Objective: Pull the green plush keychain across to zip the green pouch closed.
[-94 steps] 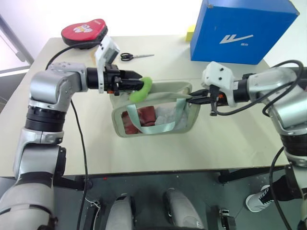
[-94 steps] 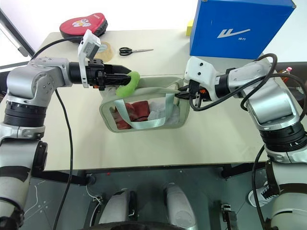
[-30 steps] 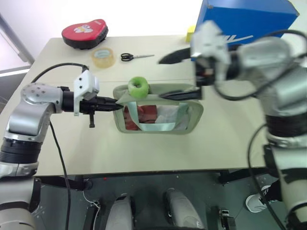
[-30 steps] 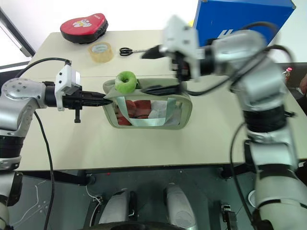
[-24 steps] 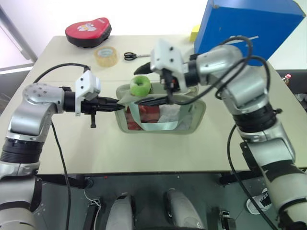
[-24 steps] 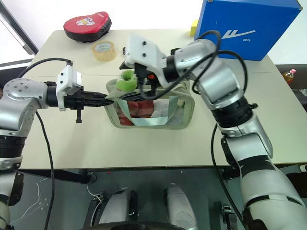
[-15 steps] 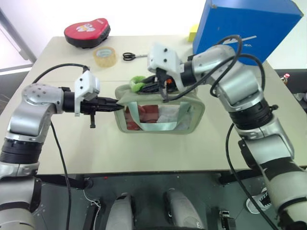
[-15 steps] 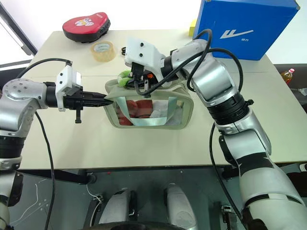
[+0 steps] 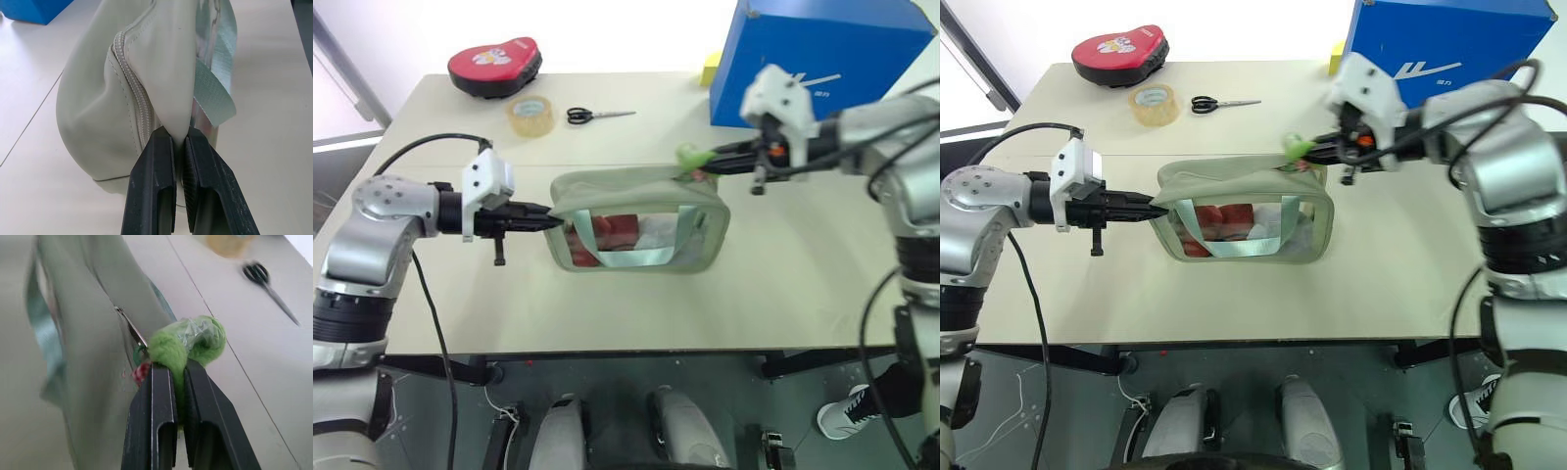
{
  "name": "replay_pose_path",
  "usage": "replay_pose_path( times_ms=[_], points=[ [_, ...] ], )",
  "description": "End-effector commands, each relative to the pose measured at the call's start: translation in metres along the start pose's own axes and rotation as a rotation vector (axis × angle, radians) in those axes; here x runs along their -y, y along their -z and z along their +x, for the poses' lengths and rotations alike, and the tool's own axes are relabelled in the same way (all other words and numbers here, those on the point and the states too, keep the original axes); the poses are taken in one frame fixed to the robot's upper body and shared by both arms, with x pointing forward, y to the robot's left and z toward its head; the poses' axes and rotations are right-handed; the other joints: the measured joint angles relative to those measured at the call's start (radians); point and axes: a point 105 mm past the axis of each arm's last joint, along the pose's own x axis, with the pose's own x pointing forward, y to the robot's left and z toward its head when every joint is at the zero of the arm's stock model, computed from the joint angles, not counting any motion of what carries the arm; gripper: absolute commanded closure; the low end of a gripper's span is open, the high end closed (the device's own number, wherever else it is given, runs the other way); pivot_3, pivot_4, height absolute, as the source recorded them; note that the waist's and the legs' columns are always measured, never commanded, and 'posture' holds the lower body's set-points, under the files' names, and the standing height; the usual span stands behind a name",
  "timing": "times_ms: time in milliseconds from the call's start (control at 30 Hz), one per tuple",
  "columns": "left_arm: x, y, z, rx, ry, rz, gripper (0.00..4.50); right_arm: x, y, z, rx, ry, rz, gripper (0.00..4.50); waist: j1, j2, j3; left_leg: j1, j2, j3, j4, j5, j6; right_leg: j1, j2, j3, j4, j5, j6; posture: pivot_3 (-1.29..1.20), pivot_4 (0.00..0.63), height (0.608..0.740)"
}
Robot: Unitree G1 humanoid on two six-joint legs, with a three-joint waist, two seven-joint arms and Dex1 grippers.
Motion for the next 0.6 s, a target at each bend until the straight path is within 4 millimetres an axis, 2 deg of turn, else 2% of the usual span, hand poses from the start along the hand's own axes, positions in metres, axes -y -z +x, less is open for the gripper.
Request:
replay_pose_path(
  times_ms=[33, 133, 200, 233, 367, 433, 500, 600],
  points=[
    [-0.003, 0.005, -0.014, -0.040, -0.048, -0.016, 4.50, 0.022, 0.012, -0.029, -0.042, 0.165, -0.009, 4.43, -0.006, 0.000, 0.000, 0.000, 0.000, 0.000, 0.000, 0.000, 0.000, 0.000, 0.000, 0.001, 0.000, 0.000, 0.000, 0.00, 0.150, 0.737],
    [-0.001, 0.006, -0.016, -0.046, -0.057, -0.026, 4.50, 0.034, 0.036, -0.050, -0.132, 0.271, 0.004, 4.43, -0.014, 0.000, 0.000, 0.001, 0.000, 0.001, 0.000, 0.000, 0.000, 0.000, 0.000, 0.001, 0.000, 0.000, 0.000, 0.00, 0.150, 0.737],
    [-0.001, 0.006, -0.018, -0.046, -0.062, -0.031, 4.50, 0.030, 0.056, -0.057, -0.213, 0.279, -0.011, 4.43, -0.014, 0.000, 0.000, 0.001, 0.000, 0.001, 0.000, 0.000, 0.000, 0.000, 0.001, 0.001, 0.000, 0.000, 0.000, 0.00, 0.150, 0.737],
    [-0.001, 0.006, -0.018, -0.049, -0.065, -0.032, 4.50, 0.022, 0.066, -0.056, -0.245, 0.248, -0.016, 4.43, -0.014, 0.000, 0.000, 0.001, 0.000, 0.001, 0.000, 0.000, 0.000, 0.000, 0.001, 0.001, 0.000, 0.000, 0.000, 0.00, 0.150, 0.737],
    [-0.001, 0.006, -0.019, -0.048, -0.071, -0.036, 4.50, -0.020, 0.088, -0.032, -0.290, 0.090, -0.045, 4.43, -0.019, 0.001, 0.000, 0.001, 0.000, 0.001, 0.000, 0.000, 0.000, 0.000, 0.001, 0.001, 0.000, 0.000, 0.000, 0.00, 0.150, 0.737],
    [-0.002, 0.005, -0.018, -0.045, -0.073, -0.038, 4.50, -0.032, 0.094, -0.020, -0.290, 0.061, -0.047, 4.43, -0.024, 0.001, 0.000, 0.002, 0.000, 0.000, 0.000, 0.000, 0.000, 0.001, 0.001, 0.003, 0.001, 0.000, 0.000, 0.00, 0.150, 0.737],
    [-0.003, 0.005, -0.017, -0.042, -0.077, -0.043, 4.50, -0.037, 0.100, -0.002, -0.290, 0.067, -0.022, 4.43, -0.025, 0.001, 0.000, 0.004, 0.000, 0.001, 0.000, 0.000, 0.000, 0.002, 0.002, 0.004, 0.002, 0.000, 0.000, 0.00, 0.150, 0.737],
    [-0.002, 0.004, -0.016, -0.039, -0.074, -0.043, 4.50, -0.038, 0.096, 0.011, -0.265, 0.077, -0.004, 4.43, -0.022, 0.001, 0.000, 0.005, 0.001, 0.001, 0.001, 0.000, 0.000, 0.003, 0.003, 0.004, 0.002, 0.000, 0.000, 0.00, 0.150, 0.737]
  ],
)
